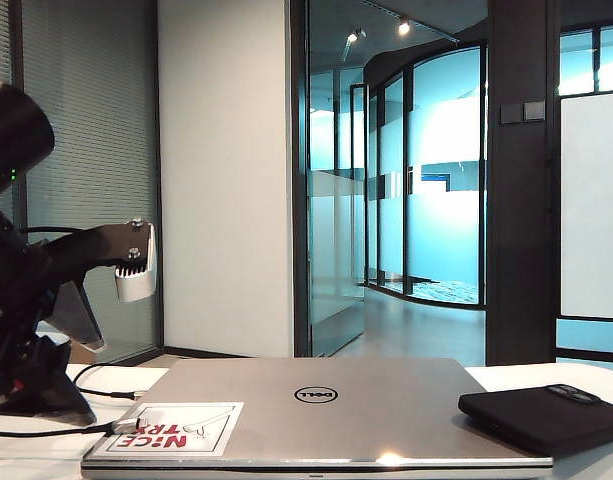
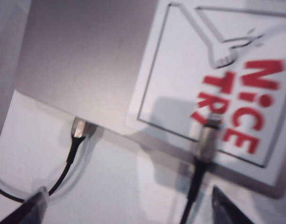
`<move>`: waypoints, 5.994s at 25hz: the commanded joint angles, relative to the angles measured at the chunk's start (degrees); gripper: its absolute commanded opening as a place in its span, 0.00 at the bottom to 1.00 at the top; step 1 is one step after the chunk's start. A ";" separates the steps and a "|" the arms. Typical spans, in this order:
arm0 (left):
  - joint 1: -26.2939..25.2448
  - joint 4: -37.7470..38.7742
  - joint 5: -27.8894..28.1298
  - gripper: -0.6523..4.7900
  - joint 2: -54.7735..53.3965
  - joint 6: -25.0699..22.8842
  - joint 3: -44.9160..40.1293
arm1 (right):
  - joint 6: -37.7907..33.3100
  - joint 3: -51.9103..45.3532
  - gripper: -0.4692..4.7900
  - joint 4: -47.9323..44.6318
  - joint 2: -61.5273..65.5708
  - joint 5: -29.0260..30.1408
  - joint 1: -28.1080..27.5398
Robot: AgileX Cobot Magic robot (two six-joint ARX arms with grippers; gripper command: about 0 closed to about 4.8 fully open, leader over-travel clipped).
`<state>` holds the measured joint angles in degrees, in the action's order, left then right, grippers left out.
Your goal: Pick up the charging cable and the phone, plug the charging cable into the charging port on the phone, and finally place them back on the table.
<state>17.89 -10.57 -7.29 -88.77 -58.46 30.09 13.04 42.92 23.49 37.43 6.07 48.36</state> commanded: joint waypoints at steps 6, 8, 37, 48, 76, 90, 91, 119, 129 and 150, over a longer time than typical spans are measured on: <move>0.13 -2.69 -0.24 0.99 -2.95 -0.02 0.09 | 0.11 0.20 0.07 -1.07 -0.17 0.00 -0.02; 0.13 -2.89 -0.24 0.99 -3.65 -0.02 0.09 | 0.11 0.20 0.07 -1.07 -0.17 0.00 -0.02; 0.17 -7.23 -0.33 0.11 -8.68 0.42 0.09 | 0.11 0.20 0.07 -1.46 -0.13 -0.24 -0.33; 0.17 -3.45 -0.37 0.11 -2.23 11.43 0.22 | 0.09 0.20 0.07 -3.04 -0.13 -1.70 -0.33; 12.98 -3.28 -0.42 0.11 26.69 67.76 1.03 | -35.34 0.17 0.08 -1.05 3.37 -11.96 -10.60; 14.73 -1.77 -0.37 0.11 26.58 66.38 1.01 | -65.02 -17.18 0.08 -14.01 3.43 10.69 -33.33; 14.73 -1.51 -0.37 0.11 26.58 66.38 1.01 | -68.15 -18.56 0.08 -15.17 3.43 10.47 -33.83; 14.73 -1.49 -0.39 0.11 26.60 66.38 1.01 | -80.11 -29.22 1.00 -33.94 23.78 14.73 -46.07; 14.73 -1.53 -0.39 0.11 26.60 66.36 1.01 | -80.11 -29.20 1.00 -49.86 39.91 17.27 -46.12; 14.75 -1.95 -0.39 0.11 26.60 66.36 1.01 | -80.17 -29.05 1.00 -71.32 63.10 19.67 -47.89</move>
<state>32.62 -11.55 -7.46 -62.28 8.40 30.89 -67.26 13.82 -47.03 100.01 25.78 0.45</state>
